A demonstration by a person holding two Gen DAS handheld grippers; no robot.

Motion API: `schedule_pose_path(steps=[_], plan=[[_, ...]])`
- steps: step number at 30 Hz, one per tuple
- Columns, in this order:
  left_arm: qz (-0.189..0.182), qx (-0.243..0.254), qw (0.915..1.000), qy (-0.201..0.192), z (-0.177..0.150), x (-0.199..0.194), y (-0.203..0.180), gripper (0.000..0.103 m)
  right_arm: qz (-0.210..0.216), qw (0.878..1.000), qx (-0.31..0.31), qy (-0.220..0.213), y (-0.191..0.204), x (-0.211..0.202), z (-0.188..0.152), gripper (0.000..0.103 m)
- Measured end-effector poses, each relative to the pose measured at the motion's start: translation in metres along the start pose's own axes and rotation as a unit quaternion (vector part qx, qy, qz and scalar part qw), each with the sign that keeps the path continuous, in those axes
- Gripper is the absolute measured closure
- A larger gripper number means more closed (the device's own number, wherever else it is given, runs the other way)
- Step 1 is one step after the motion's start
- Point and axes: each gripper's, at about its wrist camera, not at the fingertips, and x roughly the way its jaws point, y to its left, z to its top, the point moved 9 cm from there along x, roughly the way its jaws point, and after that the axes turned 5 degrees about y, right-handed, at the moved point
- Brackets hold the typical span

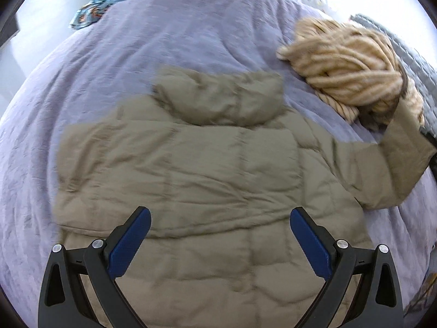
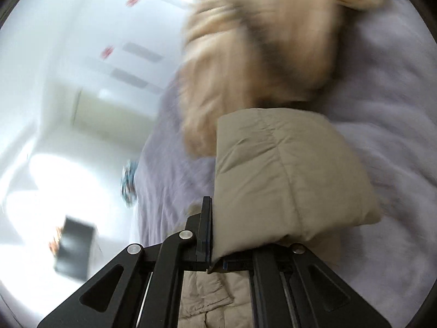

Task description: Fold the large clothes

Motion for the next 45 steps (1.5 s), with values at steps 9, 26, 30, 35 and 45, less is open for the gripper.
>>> schedule_pose_path(steps=[9, 26, 30, 35, 45], plan=[[0.018, -0.051, 0.9981, -0.029, 0.004, -0.004, 0.085, 0.001, -0.042, 0.963, -0.239, 0.116, 0.138, 0.13, -0.128, 0.097], [-0.013, -0.068, 0.9976, -0.011, -0.007, 0.034, 0.103, 0.001, -0.122, 0.945, -0.172, 0.248, 0.056, 0.199, -0.227, 0.044], [-0.036, -0.067, 0.997, -0.013, 0.003, 0.035, 0.097, 0.001, -0.106, 0.962, -0.125, 0.217, 0.055, 0.172, -0.199, 0.038], [-0.055, -0.091, 0.9941, -0.022, 0.017, 0.035, 0.099, 0.001, -0.101, 0.978, -0.021, 0.182, 0.024, 0.172, -0.163, 0.064], [-0.133, -0.149, 0.9788, -0.045, 0.026, 0.018, 0.127, 0.001, -0.055, 0.951, -0.226, 0.201, 0.144, 0.22, -0.212, 0.086]])
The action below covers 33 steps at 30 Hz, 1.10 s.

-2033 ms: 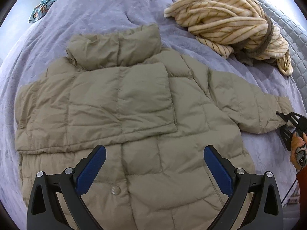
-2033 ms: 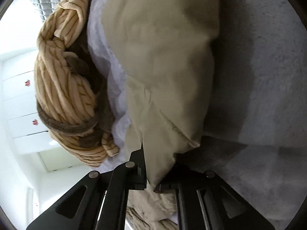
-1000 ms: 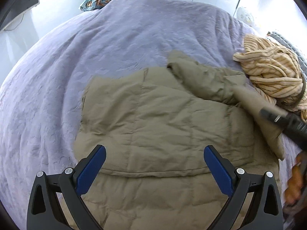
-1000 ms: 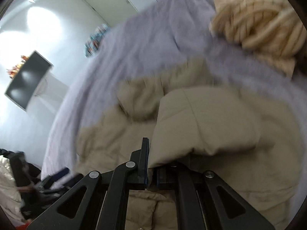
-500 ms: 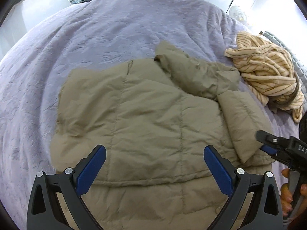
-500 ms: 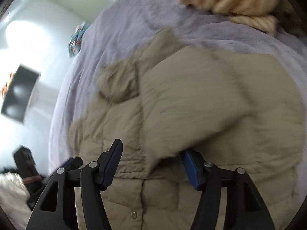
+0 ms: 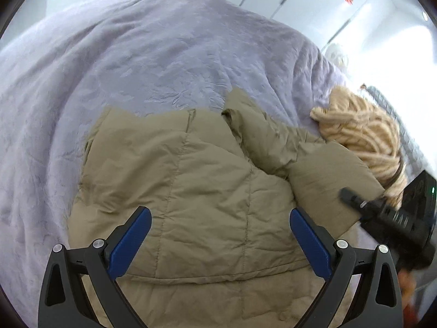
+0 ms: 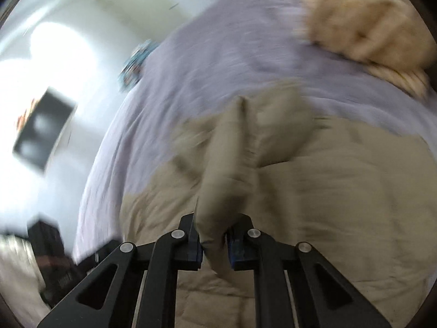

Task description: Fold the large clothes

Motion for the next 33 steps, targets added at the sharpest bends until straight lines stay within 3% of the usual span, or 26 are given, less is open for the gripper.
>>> schedule_pose_path(steps=[3, 4, 6, 7, 11, 15, 19, 22, 25, 29, 33], plan=[[-0.026, -0.02, 0.9995, 0.003, 0.001, -0.002, 0.002, 0.001, -0.021, 0.997, -0.061, 0.048, 0.03, 0.024, -0.023, 0.079], [-0.028, -0.021, 0.9994, 0.005, 0.001, -0.001, 0.001, 0.001, -0.023, 0.995, -0.071, 0.066, 0.034, 0.032, -0.031, 0.073], [-0.029, -0.019, 0.9993, 0.013, -0.002, 0.003, -0.002, 0.001, -0.017, 0.993, -0.07, 0.089, 0.034, 0.037, -0.043, 0.05], [-0.032, -0.014, 0.9992, 0.022, -0.004, 0.007, -0.006, 0.001, -0.01, 0.993, -0.06, 0.097, 0.03, 0.035, -0.051, 0.049], [-0.045, -0.008, 0.9978, 0.049, -0.014, 0.023, -0.017, 0.001, -0.016, 0.994, -0.015, 0.107, -0.007, 0.013, -0.068, 0.048], [-0.06, -0.027, 0.9954, 0.069, -0.019, 0.04, -0.024, 0.001, -0.04, 0.99, 0.089, 0.099, -0.085, -0.031, -0.086, 0.048], [-0.073, -0.036, 0.994, 0.073, -0.019, 0.043, -0.032, 0.001, -0.035, 0.97, 0.231, 0.074, -0.16, -0.065, -0.105, 0.048], [-0.095, -0.049, 0.9925, 0.059, -0.015, 0.03, -0.033, 0.001, -0.01, 0.953, 0.299, 0.045, -0.195, -0.078, -0.112, 0.048], [-0.111, -0.059, 0.9904, 0.057, -0.014, 0.023, -0.029, 0.001, 0.01, 0.945, 0.325, 0.032, -0.205, -0.079, -0.113, 0.048], [-0.111, -0.042, 0.9892, 0.086, -0.019, 0.042, -0.034, 0.001, 0.013, 0.946, 0.322, 0.036, -0.203, -0.068, -0.111, 0.048], [-0.069, -0.008, 0.9921, 0.104, -0.027, 0.071, -0.041, 0.005, 0.014, 0.946, 0.321, 0.033, -0.2, -0.059, -0.102, 0.048]])
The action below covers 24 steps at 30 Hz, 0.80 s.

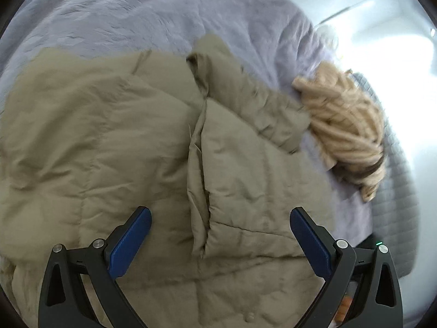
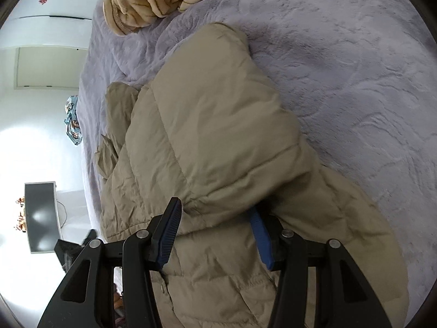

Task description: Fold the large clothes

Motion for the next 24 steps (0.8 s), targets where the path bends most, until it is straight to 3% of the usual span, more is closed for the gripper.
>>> schedule_pose_path(steps=[1, 2, 3, 4, 6, 7, 8, 11, 13, 17, 20, 24], plan=[[-0.001, 0.006, 1.0, -0.001, 0.001, 0.003, -0.004, 0.028, 0.0, 1.0, -0.001, -0.002, 0.002, 0.0, 0.003, 0.048], [-0.005, 0.01, 0.9999, 0.004, 0.0, 0.005, -0.008, 0.044, -0.001, 1.0, -0.002, -0.004, 0.004, 0.001, 0.004, 0.048], [-0.008, 0.013, 0.9998, 0.013, 0.0, 0.007, -0.011, 0.076, -0.003, 1.0, -0.003, -0.008, 0.004, 0.0, 0.007, 0.048], [-0.006, 0.015, 0.9997, 0.018, -0.001, 0.007, -0.014, 0.089, -0.004, 1.0, -0.005, -0.01, 0.003, -0.003, 0.009, 0.048], [-0.003, 0.032, 0.9995, 0.0, -0.002, -0.004, -0.019, 0.089, -0.002, 1.0, -0.006, -0.013, 0.002, -0.007, 0.012, 0.054], [-0.002, 0.044, 0.999, -0.011, -0.004, -0.012, -0.023, 0.089, -0.001, 1.0, -0.009, -0.017, 0.004, -0.008, 0.013, 0.062], [0.0, 0.051, 0.9985, -0.017, -0.007, -0.019, -0.024, 0.089, -0.005, 1.0, -0.015, -0.019, 0.005, -0.009, 0.014, 0.078], [0.017, 0.062, 0.9978, -0.015, -0.021, -0.025, -0.014, 0.089, -0.021, 0.999, -0.034, -0.018, 0.007, -0.006, 0.014, 0.085], [0.043, 0.056, 0.9975, 0.004, -0.031, -0.015, 0.004, 0.089, -0.034, 0.999, -0.041, -0.013, 0.004, 0.001, 0.013, 0.086], [0.058, 0.051, 0.997, 0.008, -0.038, -0.002, 0.021, 0.087, -0.054, 0.997, -0.054, -0.003, -0.005, 0.02, 0.014, 0.086], [0.075, 0.045, 0.9962, 0.002, -0.036, -0.01, 0.023, 0.084, -0.06, 0.997, -0.053, -0.001, -0.005, 0.018, 0.014, 0.086], [0.118, 0.064, 0.9908, -0.016, -0.037, -0.041, 0.029, 0.084, -0.078, 0.994, -0.072, 0.007, -0.001, 0.003, 0.006, 0.077]])
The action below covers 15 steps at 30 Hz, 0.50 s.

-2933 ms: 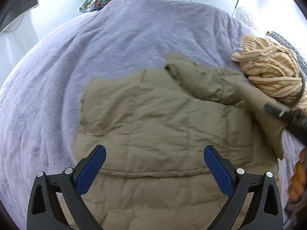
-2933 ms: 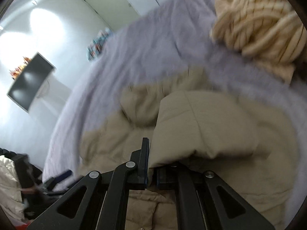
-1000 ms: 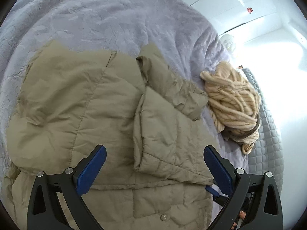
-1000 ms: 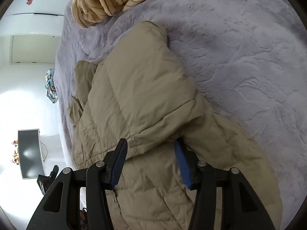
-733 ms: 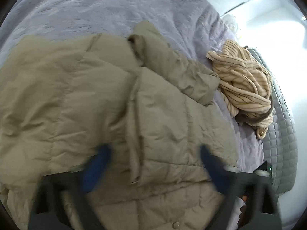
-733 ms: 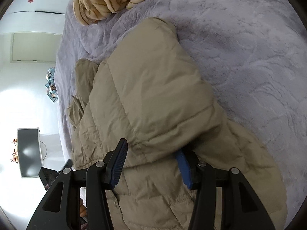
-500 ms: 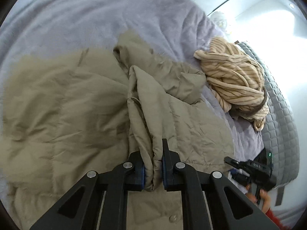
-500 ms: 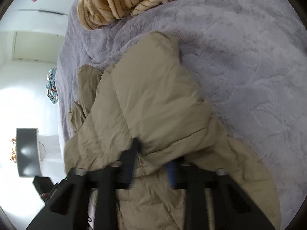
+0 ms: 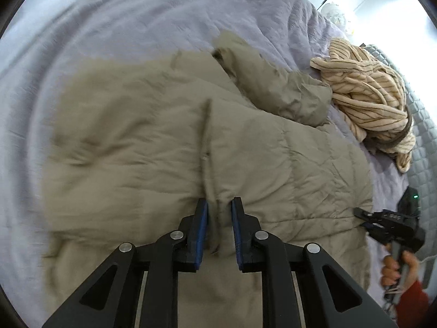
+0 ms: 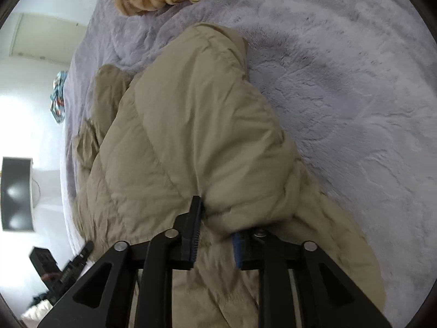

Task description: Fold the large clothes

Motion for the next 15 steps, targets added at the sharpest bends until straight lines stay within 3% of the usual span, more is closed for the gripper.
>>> schedule_pose_path(steps=[3, 6, 9, 15], plan=[[0.029, 0.005, 0.9996, -0.006, -0.002, -0.016, 0.016, 0.084, -0.023, 0.999, -0.031, -0.014, -0.001, -0.019, -0.013, 0.074], [0.031, 0.004, 0.9994, -0.012, -0.002, -0.027, 0.017, 0.084, -0.046, 0.996, -0.049, -0.052, -0.006, -0.041, -0.018, 0.074], [0.021, 0.021, 0.9992, -0.026, 0.007, -0.035, 0.0, 0.084, -0.05, 0.992, -0.054, -0.098, -0.007, -0.065, -0.006, 0.074], [0.009, 0.056, 0.9975, -0.042, 0.034, -0.018, -0.045, 0.084, -0.054, 0.989, -0.078, -0.113, 0.009, -0.063, 0.039, 0.074]])
